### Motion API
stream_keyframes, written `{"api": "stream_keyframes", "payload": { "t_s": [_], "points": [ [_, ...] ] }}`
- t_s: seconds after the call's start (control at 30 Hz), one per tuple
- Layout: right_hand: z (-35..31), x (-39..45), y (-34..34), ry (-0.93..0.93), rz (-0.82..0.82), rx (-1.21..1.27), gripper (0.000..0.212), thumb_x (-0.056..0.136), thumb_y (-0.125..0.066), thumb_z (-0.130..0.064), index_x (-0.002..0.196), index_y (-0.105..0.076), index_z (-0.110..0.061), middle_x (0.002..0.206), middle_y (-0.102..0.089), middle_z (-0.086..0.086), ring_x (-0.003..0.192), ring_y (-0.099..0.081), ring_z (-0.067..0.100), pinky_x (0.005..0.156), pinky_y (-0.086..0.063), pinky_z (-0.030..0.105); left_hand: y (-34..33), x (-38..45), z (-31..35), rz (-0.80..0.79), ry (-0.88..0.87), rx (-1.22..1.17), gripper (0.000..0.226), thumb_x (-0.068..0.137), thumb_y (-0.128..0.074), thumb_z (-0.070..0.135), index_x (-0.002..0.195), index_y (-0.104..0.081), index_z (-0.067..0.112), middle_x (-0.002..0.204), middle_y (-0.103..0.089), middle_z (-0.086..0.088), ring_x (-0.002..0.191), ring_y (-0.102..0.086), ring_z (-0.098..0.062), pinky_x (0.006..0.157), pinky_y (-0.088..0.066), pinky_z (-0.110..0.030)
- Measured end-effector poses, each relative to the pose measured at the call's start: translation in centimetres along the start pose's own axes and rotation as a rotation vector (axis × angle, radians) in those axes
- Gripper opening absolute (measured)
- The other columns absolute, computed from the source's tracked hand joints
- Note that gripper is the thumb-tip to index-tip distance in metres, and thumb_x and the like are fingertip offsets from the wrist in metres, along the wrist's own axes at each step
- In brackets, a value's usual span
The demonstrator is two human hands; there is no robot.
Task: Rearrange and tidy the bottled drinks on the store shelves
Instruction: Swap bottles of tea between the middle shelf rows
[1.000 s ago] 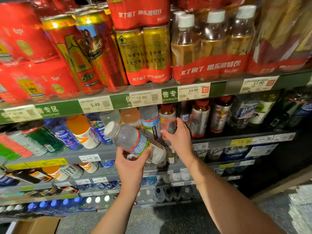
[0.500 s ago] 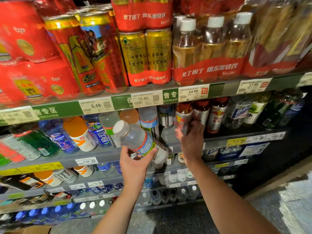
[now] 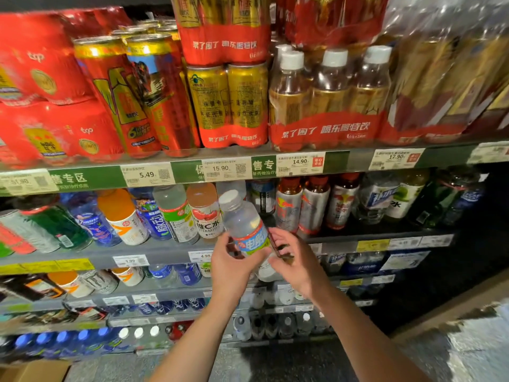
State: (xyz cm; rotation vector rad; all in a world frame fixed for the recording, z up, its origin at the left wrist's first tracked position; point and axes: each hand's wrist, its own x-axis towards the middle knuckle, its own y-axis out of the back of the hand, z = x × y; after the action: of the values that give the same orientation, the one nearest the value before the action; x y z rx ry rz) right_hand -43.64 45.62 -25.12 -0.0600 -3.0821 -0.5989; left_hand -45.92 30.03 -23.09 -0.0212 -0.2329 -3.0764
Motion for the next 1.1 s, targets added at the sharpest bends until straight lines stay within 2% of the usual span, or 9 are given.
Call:
{"api": "stream_keyframes", "payload": {
  "t_s": [0.1,0.2,0.3,0.43,0.57,0.7,0.8,0.93,1.1],
  "points": [
    [0.4,0.2,0.9,-0.045,-0.062,-0.149,0.079,0.074,-0.082,-0.031,0.144,-0.045,-0.026,0.132,-0.054,-0.013,0.11,-0.054,-0.003,0.094,-0.045,0.016,-1.1,0.2,0.4,0.006,0.022,0.068,0.05,0.062,-0.094,0.019,0.104,-0.068,0.017,0.092,-0.073,0.001,0.072,-0.062,0.006,0.062,-0.046,-0.008],
    [0.4,0.6,0.8,-0.042,0.015,-0.231,0.07,0.061,-0.082,-0.042,0.124,-0.056,-0.024,0.119,-0.066,-0.006,0.107,-0.06,0.011,0.091,-0.05,0.035,-1.9,0.0,0.6,-0.005,0.027,0.111,0.05,0.063,-0.094,0.017,0.106,-0.069,0.017,0.091,-0.073,0.005,0.072,-0.062,0.007,0.062,-0.049,-0.011],
    [0.4,1.0,0.4,-0.098,0.09,-0.194,0.071,0.056,-0.074,-0.057,0.117,-0.057,-0.025,0.107,-0.069,-0.006,0.098,-0.064,0.014,0.082,-0.054,0.04,-1.7,0.2,0.7,0.022,0.032,0.058,0.046,0.072,-0.089,0.014,0.114,-0.069,0.012,0.095,-0.074,0.003,0.076,-0.064,0.007,0.065,-0.05,-0.011],
    [0.6,2.2,-0.4,-0.095,0.203,-0.18,0.07,0.063,-0.078,-0.057,0.121,-0.057,-0.023,0.107,-0.072,-0.003,0.098,-0.067,0.018,0.08,-0.057,0.042,-0.1,1.5,0.2,0.256,0.028,0.035,0.036,0.082,-0.082,0.019,0.114,-0.068,0.011,0.095,-0.07,0.002,0.083,-0.065,0.004,0.073,-0.051,-0.011],
    [-0.3,3.4,-1.4,-0.066,0.266,-0.269,0.072,0.068,-0.074,-0.061,0.123,-0.053,-0.02,0.112,-0.071,0.003,0.102,-0.067,0.024,0.081,-0.056,0.042,1.6,3.1,-0.6,0.44,0.011,0.103,0.032,0.081,-0.082,0.023,0.107,-0.065,0.017,0.105,-0.069,0.0,0.096,-0.064,-0.013,0.087,-0.053,-0.029],
    [-1.8,4.3,-2.9,-0.027,0.374,-0.342,0.075,0.074,-0.077,-0.054,0.133,-0.051,-0.015,0.119,-0.069,0.007,0.108,-0.065,0.028,0.085,-0.055,0.041,2.6,4.7,-0.7,0.44,0.005,0.159,0.037,0.079,-0.084,0.024,0.109,-0.064,0.014,0.104,-0.069,-0.001,0.092,-0.064,-0.012,0.083,-0.049,-0.026],
    [-2.7,5.1,-3.9,-0.023,0.465,-0.379,0.074,0.075,-0.081,-0.042,0.134,-0.05,-0.01,0.121,-0.067,0.012,0.112,-0.062,0.032,0.087,-0.052,0.039,3.4,5.6,-1.0,0.481,0.005,0.204,0.038,0.074,-0.087,0.035,0.1,-0.065,0.019,0.089,-0.069,0.004,0.081,-0.064,-0.01,0.075,-0.053,-0.031],
    [-3.2,5.7,-5.1,-0.056,0.589,-0.276,0.068,0.073,-0.085,-0.033,0.13,-0.053,-0.013,0.112,-0.071,0.01,0.098,-0.068,0.03,0.075,-0.054,0.035,4.4,6.2,-1.4,0.485,-0.023,0.209,0.045,0.072,-0.087,0.041,0.105,-0.063,0.02,0.085,-0.065,0.009,0.077,-0.062,-0.007,0.071,-0.046,-0.026],
    [-2.9,6.6,-6.3,0.024,0.663,-0.421,0.048,0.073,-0.086,-0.013,0.11,-0.058,0.002,0.095,-0.068,0.026,0.074,-0.069,0.041,0.058,-0.056,0.038,4.6,6.8,-2.7,0.443,-0.042,0.159,0.052,0.075,-0.086,0.036,0.118,-0.062,0.019,0.099,-0.065,0.003,0.082,-0.06,-0.007,0.077,-0.048,-0.025]
  ]
}}
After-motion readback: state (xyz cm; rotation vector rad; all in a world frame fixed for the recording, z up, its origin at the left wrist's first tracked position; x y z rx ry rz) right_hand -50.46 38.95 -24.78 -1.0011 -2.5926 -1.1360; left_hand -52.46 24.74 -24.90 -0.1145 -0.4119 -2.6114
